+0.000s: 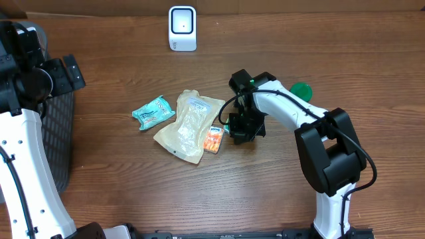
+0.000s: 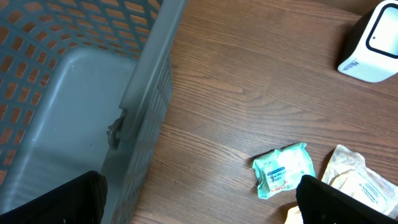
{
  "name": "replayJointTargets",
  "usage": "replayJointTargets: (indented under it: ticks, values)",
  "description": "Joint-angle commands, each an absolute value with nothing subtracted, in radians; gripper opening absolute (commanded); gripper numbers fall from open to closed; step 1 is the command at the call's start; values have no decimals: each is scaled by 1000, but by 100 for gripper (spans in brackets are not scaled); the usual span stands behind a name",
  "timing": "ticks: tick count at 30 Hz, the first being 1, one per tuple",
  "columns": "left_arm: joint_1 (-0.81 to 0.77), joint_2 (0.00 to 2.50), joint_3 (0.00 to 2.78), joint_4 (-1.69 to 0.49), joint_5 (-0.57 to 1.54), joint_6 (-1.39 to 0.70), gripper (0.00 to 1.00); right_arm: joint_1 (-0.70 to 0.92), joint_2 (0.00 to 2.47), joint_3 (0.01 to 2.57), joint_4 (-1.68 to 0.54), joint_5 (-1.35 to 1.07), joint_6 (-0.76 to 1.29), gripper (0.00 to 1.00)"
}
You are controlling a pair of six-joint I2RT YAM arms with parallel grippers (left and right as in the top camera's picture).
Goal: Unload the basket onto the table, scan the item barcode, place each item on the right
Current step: 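Move the right gripper over the teal Kleenex tissue pack, then lower the right gripper and grasp the teal Kleenex pack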
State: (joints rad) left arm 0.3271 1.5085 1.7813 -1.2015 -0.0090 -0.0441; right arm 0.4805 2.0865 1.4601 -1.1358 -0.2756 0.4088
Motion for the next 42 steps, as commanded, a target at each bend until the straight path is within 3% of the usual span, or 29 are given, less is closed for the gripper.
replayJointTargets:
  ticks: [1, 9, 15, 27, 42]
  values:
    - [327, 1510, 1802, -1200, -10, -22, 100, 440, 2077, 1453, -1111, -146, 453, 4]
    - [327, 1510, 1802, -1200, -10, -22, 100, 315, 2077, 1454, -937, -135, 422, 8]
    - [327, 1510, 1802, -1200, -10, -22, 99, 273, 2077, 1457, -767, -440, 297, 15]
    - [327, 1511, 1802, -1200, -10, -22, 99, 283, 1971, 1642, -1031, -439, 291, 41]
    - [327, 1511, 1802, -1200, -10, -22, 99, 508, 2096, 1583, -866, -213, 633, 25]
